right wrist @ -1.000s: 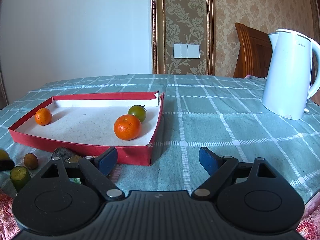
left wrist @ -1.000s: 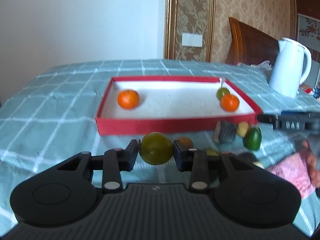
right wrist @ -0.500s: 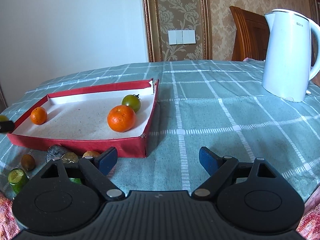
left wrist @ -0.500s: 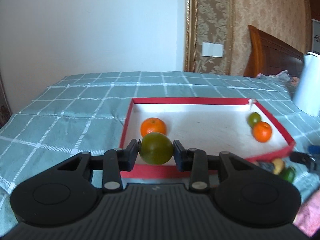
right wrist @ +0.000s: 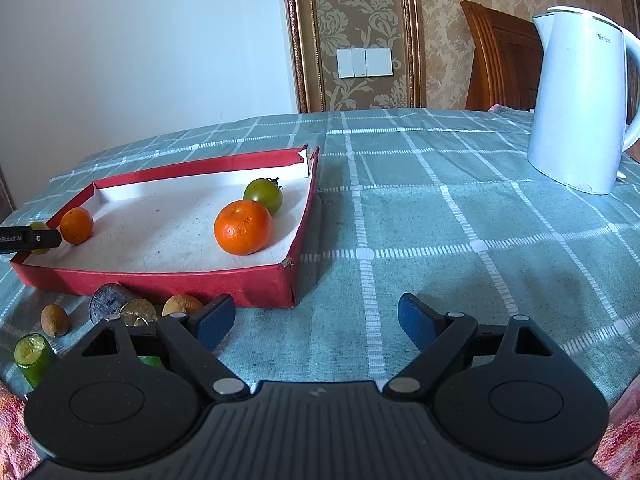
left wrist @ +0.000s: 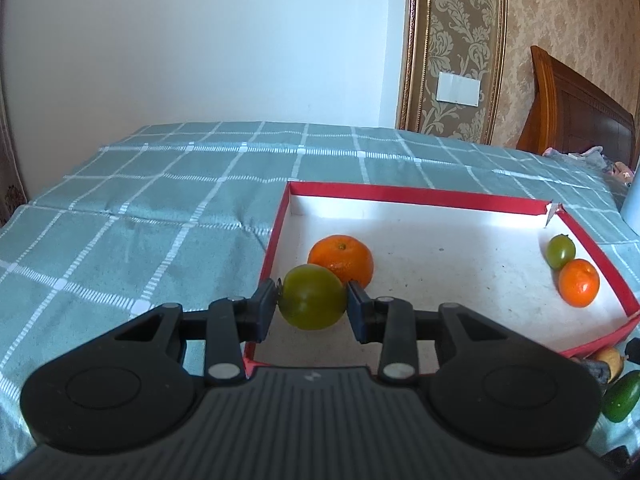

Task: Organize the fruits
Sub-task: 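Lower the green citrus into the tray and open the left gripper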

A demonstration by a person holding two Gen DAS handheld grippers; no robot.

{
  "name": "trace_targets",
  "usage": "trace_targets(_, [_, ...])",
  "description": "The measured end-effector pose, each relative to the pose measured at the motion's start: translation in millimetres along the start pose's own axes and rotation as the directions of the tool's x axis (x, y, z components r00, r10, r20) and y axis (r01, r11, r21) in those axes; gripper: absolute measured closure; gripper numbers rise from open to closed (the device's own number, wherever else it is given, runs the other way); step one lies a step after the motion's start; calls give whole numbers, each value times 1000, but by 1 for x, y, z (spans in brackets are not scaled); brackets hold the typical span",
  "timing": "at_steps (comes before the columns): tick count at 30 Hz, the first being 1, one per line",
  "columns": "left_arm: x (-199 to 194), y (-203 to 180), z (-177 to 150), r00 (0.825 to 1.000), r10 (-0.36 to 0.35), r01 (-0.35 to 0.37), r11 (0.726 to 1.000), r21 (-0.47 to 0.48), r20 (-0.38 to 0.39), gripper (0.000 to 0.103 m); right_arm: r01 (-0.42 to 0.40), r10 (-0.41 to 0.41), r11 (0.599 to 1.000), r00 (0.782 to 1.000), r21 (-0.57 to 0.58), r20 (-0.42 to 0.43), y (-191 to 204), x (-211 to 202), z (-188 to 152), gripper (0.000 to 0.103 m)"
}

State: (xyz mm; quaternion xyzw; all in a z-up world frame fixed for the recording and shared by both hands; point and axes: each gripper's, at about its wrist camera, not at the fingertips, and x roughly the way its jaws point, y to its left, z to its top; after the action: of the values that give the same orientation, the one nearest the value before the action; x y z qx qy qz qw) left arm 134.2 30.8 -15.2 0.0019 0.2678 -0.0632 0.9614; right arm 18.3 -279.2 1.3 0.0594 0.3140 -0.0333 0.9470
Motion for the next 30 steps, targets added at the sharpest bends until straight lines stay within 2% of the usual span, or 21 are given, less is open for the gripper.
trace_targets(13, [5, -5, 1, 1000, 8, -8, 1000, 24, -4, 67, 1, -1, 1000, 1000, 2, -8, 0, 3, 1, 14])
trace_targets(17, [7, -10, 0, 1000, 11, -11, 999, 46, -10, 61, 1, -1, 1000, 1000, 1, -11, 0, 3, 0, 14])
trace_targets(18, [7, -10, 0, 1000, 11, -10, 999, 51, -12, 58, 1, -1, 1000, 1000, 1, -12, 0, 3, 0, 14])
trace_targets(19, [7, -11, 0, 1000, 7, -7, 998, 56, -12, 47, 1, -1, 1000, 1000, 2, -12, -1, 3, 0, 14])
trace_targets(20, [6, -12, 0, 1000, -6, 7, 998, 60, -16, 39, 1, -1, 1000, 1000, 2, -13, -1, 4, 0, 14])
trace_targets(24, [1, -14, -1, 1000, -7, 8, 997, 71, -20, 35, 0, 0, 1000, 1000, 8, -16, -1, 4, 0, 14])
trace_targets(25, [-3, -15, -1, 1000, -14, 15, 997, 71, -18, 31, -1, 1, 1000, 1000, 8, -16, -1, 4, 0, 14])
trace_targets(28, [-20, -14, -3, 1000, -24, 23, 998, 57, 10, 25, 0, 1, 1000, 1000, 9, -15, -1, 4, 0, 14])
trace_targets(29, [-27, -15, -4, 1000, -8, 7, 998, 59, 25, 16, -1, 1, 1000, 1000, 12, -13, -2, 4, 0, 14])
trace_targets(30, [-36, -16, -6, 999, 20, -23, 998, 60, 50, 12, -2, 2, 1000, 1000, 15, -13, -2, 3, 0, 14])
